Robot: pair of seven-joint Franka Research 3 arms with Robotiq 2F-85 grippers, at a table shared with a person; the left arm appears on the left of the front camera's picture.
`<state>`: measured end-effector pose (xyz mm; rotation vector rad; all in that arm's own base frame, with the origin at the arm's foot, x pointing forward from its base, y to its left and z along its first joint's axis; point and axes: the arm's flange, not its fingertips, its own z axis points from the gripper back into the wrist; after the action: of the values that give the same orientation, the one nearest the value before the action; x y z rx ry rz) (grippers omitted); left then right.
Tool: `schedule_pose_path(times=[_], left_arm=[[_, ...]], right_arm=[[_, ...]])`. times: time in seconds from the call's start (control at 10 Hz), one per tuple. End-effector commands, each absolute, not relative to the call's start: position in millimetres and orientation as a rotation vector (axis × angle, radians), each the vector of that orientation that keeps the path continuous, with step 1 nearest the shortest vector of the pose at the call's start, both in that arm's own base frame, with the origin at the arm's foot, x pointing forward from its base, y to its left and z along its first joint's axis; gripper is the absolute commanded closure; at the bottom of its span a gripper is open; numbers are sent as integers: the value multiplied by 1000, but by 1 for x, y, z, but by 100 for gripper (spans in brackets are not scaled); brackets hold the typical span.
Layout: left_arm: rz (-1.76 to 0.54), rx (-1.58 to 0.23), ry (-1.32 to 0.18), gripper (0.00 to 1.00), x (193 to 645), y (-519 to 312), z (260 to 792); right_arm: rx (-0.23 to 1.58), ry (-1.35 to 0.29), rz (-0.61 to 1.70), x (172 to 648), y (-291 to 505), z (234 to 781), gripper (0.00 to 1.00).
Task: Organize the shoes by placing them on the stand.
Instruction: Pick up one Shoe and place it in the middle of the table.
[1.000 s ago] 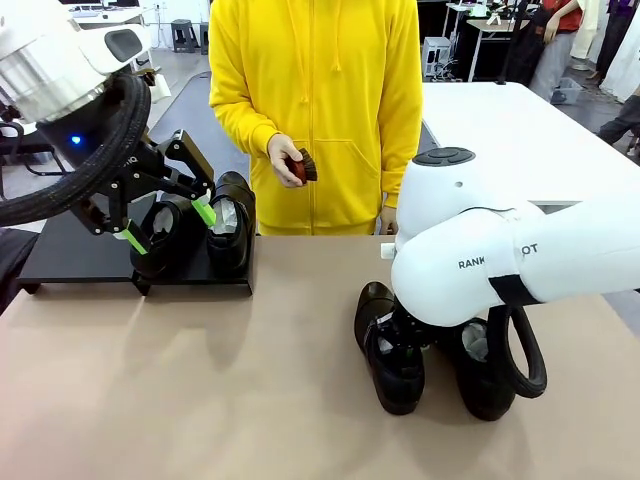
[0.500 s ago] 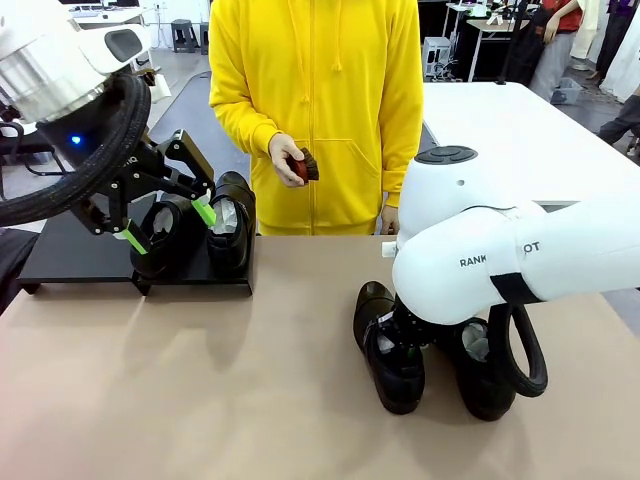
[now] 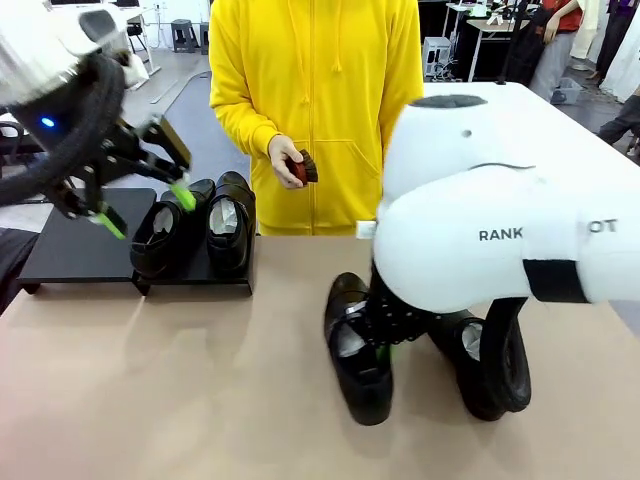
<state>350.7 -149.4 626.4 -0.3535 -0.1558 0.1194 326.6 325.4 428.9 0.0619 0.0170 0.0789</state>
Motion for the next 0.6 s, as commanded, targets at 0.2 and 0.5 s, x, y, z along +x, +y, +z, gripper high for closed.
schedule_pose_path(times=[0.2, 0.5], left_arm=[[296, -410, -242, 8, 334, -76, 651], [253, -379, -239, 8, 342, -79, 657]], right_arm=[[89, 76, 247, 317, 444, 414, 100], [114, 55, 264, 327, 507, 390, 100]])
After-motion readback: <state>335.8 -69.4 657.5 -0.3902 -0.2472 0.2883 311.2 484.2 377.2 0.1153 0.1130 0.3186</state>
